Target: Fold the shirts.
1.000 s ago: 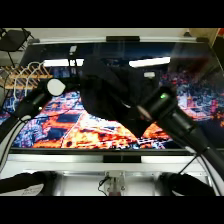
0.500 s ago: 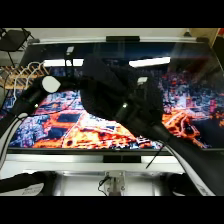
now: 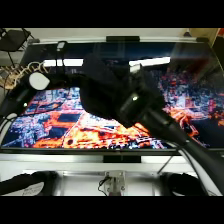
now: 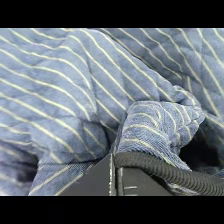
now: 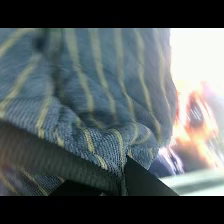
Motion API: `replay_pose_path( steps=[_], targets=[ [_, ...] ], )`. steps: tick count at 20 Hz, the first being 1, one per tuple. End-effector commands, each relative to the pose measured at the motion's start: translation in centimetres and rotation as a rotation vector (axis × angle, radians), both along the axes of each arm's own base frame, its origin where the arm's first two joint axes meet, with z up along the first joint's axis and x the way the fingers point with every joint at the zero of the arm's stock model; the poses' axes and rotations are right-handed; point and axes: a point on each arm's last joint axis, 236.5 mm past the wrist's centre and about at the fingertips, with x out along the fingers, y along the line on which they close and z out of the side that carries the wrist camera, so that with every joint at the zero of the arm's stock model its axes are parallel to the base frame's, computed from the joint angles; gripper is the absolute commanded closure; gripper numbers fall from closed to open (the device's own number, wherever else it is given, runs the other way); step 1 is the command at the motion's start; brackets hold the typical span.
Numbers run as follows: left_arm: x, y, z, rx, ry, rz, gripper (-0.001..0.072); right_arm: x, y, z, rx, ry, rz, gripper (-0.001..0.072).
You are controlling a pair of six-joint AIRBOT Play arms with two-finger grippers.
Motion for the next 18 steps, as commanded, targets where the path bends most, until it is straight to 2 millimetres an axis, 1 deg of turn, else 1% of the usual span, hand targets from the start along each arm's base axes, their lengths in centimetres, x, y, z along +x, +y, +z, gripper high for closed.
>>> replay_pose_path(
  steps=[1, 2, 3, 4, 5, 6, 7, 8, 9, 10, 11, 12, 14, 15, 16, 17, 18],
  targets=[
    [-1.3, 3.7, 3.2, -0.004, -0.003, 0.034, 0.0652, 2.8, 2.5, 7.1, 0.195, -0.151, 0.176, 0.0613],
    [-2.2, 4.6, 5.2, -0.015, -0.022, 0.041, 0.0652, 4.2, 3.2, 9.4, 0.278, -0.227, 0.201, 0.0614],
    [-3.3, 5.0, 7.6, -0.027, -0.063, 0.04, 0.0652, 5.4, 4.1, 11.3, 0.357, -0.289, 0.232, 0.0614],
    [-4.6, 5.3, 10.3, -0.043, -0.122, 0.04, 0.0652, 6.2, 5.0, 12.6, 0.435, -0.324, 0.25, 0.0614],
    [-6.1, 5.5, 12.6, -0.055, -0.173, 0.036, 0.0652, 6.5, 5.6, 12.7, 0.511, -0.316, 0.255, 0.0614],
    [-7.7, 6.0, 14.7, -0.06, -0.22, 0.038, 0.0653, 6.1, 5.7, 11.7, 0.55, -0.254, 0.247, 0.0614],
    [-8.8, 7.0, 16.3, -0.061, -0.253, 0.068, 0.0653, 5.5, 5.6, 10.1, 0.557, -0.175, 0.243, 0.0614],
    [-9.6, 8.5, 17.3, -0.047, -0.276, 0.122, 0.0653, 4.8, 5.5, 8.6, 0.546, -0.099, 0.25, 0.0614],
    [-10.0, 9.8, 17.2, -0.024, -0.272, 0.173, 0.0653, 4.3, 5.6, 7.4, 0.53, -0.037, 0.269, 0.0614],
    [-10.4, 10.9, 15.8, 0.012, -0.232, 0.205, 0.0653, 4.1, 6.0, 6.3, 0.52, 0.004, 0.282, 0.0614],
    [-10.5, 11.1, 13.6, 0.04, -0.164, 0.211, 0.0653, 4.0, 6.7, 5.5, 0.525, 0.036, 0.291, 0.0614],
    [-10.5, 10.8, 10.8, 0.037, -0.081, 0.214, 0.0652, 4.2, 7.2, 4.6, 0.53, 0.06, 0.293, 0.0614],
    [-9.9, 8.8, 5.6, 0.014, 0.033, 0.189, 0.0651, 5.0, 7.9, 2.8, 0.52, 0.09, 0.286, 0.0614],
    [-9.5, 8.1, 3.6, 0.023, 0.065, 0.178, 0.0651, 5.3, 8.4, 2.0, 0.527, 0.105, 0.287, 0.0613],
    [-9.1, 7.5, 2.1, 0.034, 0.094, 0.169, 0.065, 5.4, 9.3, 1.2, 0.546, 0.125, 0.291, 0.0614],
    [-8.7, 7.3, 1.3, 0.045, 0.112, 0.163, 0.0637, 5.4, 10.1, 0.5, 0.568, 0.146, 0.297, 0.0614],
    [-8.3, 7.3, 1.1, 0.07, 0.098, 0.142, 0.0534, 5.3, 10.8, 0.0, 0.584, 0.167, 0.31, 0.0613]
  ],
)
